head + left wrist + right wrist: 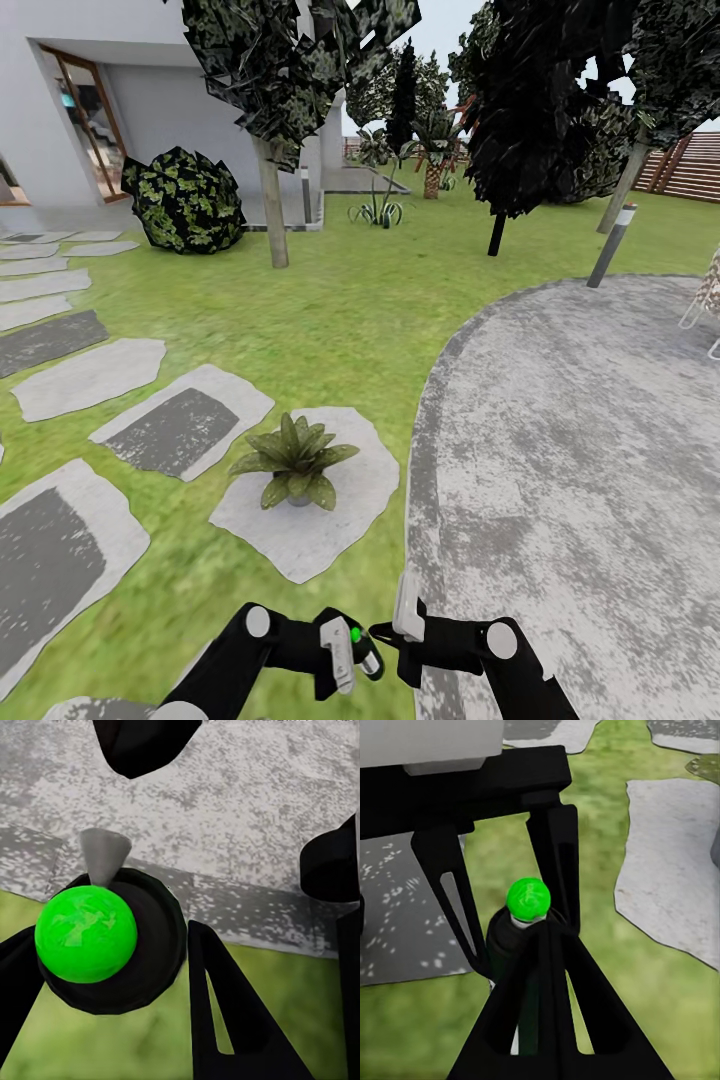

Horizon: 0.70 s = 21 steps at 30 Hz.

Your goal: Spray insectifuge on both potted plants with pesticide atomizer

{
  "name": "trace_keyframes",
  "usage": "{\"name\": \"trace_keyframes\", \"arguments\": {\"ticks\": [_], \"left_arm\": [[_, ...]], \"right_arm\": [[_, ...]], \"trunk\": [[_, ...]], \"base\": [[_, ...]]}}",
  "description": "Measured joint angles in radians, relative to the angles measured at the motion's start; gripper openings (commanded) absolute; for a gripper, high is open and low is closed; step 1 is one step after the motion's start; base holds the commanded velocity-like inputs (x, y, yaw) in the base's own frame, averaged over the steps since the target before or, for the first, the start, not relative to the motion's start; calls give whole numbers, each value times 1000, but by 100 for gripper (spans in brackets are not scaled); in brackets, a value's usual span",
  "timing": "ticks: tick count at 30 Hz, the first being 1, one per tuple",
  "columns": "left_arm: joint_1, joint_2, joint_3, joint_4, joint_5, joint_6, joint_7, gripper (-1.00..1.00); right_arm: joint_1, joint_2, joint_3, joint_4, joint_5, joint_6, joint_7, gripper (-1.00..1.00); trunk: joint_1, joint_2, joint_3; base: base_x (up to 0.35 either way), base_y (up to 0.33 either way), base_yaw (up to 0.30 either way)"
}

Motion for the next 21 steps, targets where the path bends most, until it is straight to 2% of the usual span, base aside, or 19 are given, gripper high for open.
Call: {"name": "trace_keyframes", "arguments": {"ticks": [21], "left_arm": [[0, -11, 1, 0, 0, -1, -1, -100]], "right_arm": [[0, 0, -1, -1, 0, 0, 0, -100]], "trunk": [[0, 0, 0]], "base": [[0, 0, 0]]}}
